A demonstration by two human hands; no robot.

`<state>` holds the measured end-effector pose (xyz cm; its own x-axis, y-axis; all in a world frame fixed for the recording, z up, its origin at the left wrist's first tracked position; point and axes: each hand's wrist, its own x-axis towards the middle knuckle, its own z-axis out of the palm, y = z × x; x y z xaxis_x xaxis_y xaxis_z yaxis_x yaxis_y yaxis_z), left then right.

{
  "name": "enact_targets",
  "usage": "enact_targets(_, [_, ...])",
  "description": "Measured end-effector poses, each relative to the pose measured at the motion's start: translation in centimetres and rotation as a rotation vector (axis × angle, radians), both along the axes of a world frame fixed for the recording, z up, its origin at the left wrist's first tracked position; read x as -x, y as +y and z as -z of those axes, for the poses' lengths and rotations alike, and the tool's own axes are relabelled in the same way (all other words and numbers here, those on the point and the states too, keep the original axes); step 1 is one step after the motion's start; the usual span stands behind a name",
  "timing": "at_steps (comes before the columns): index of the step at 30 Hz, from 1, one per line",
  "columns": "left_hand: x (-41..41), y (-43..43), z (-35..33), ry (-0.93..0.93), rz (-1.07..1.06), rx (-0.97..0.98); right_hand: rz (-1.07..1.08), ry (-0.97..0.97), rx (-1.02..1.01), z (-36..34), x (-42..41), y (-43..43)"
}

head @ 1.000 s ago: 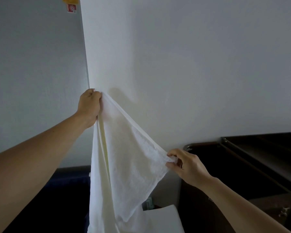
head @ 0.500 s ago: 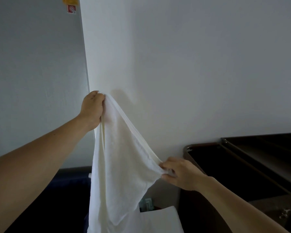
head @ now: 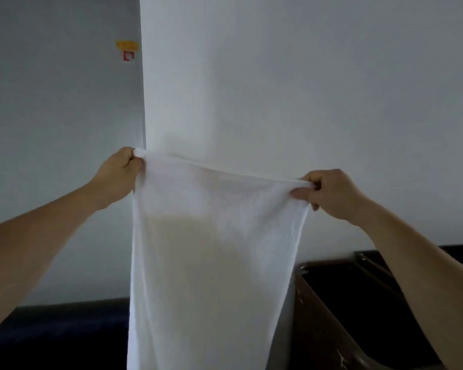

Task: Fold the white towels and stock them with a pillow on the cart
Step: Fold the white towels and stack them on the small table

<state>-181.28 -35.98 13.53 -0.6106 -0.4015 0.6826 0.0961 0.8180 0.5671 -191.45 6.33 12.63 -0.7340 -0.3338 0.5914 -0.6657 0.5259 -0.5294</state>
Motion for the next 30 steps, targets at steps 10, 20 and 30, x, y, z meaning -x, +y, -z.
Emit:
enact_targets(10, [-0.9, -1.4, 0.5, 0.024, 0.26, -0.42, 0.027, -0.07, 0.49, -4.7, 0.0, -4.8])
enact_targets(20, [-0.8, 2.4, -1.4, 0.292, 0.306, -0.574, -0.102, -0.316, 0.659, -3.6, -1.3, -4.3])
enact_targets(30, [-0.3, 2.1, 0.0, 0.337, 0.202, -0.485, -0.016, -0.036, 0.683, 0.0, -1.2, -5.3])
